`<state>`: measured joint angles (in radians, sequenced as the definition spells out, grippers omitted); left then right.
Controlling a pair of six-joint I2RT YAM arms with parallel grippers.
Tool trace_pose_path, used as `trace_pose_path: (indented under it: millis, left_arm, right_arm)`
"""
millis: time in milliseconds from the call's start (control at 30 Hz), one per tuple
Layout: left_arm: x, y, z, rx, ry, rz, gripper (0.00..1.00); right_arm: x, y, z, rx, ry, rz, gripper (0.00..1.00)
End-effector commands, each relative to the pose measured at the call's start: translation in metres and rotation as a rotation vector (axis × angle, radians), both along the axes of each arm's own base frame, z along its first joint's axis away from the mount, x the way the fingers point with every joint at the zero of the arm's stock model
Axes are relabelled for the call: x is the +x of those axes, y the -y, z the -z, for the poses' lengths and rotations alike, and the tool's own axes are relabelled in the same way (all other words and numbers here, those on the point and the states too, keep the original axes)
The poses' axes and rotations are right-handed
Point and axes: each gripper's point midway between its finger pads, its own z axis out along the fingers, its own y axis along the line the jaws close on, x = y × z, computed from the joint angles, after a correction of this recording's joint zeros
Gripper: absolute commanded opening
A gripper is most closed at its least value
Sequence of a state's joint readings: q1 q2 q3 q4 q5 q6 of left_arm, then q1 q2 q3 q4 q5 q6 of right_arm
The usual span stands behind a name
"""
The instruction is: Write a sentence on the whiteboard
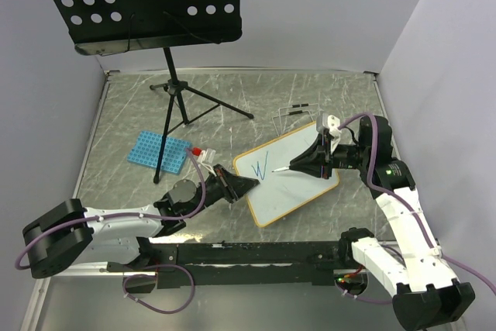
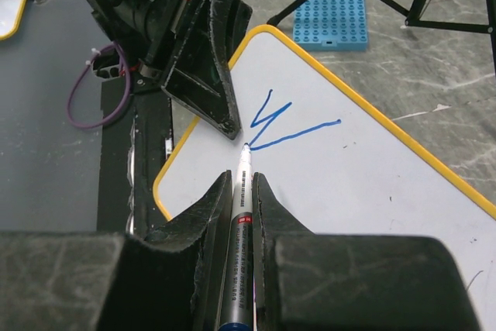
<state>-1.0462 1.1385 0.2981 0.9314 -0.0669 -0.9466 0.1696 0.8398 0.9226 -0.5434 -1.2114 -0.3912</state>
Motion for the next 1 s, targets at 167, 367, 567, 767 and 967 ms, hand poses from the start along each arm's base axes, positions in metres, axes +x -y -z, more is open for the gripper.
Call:
trace_pose_path:
  millis: [167, 367, 567, 767, 967]
  left_arm:
    - [-0.001, -0.002, -0.081, -0.239, 0.124, 0.016, 0.01]
    - [-0.001, -0.006, -0.084, -0.262, 0.112, 0.009, 0.01]
    - [-0.002, -0.005, -0.087, -0.289, 0.099, 0.020, 0.01]
    - [-0.002, -0.009, -0.085, -0.301, 0.090, 0.011, 0.01]
    - [-0.003, -0.012, -0.084, -0.299, 0.090, 0.002, 0.01]
  right_arm:
    - [0.003, 0.007, -0.017, -0.041, 0.083, 0.037, 0.00]
    - [0.003, 0.009, -0.014, -0.072, 0.084, 0.063, 0.00]
    - [0.011, 0.005, -0.007, -0.095, 0.096, 0.085, 0.00]
    - [0.003, 0.000, -0.008, -0.098, 0.123, 0.048, 0.00]
    - [-0.002, -0.003, 0.000, -0.095, 0.118, 0.020, 0.00]
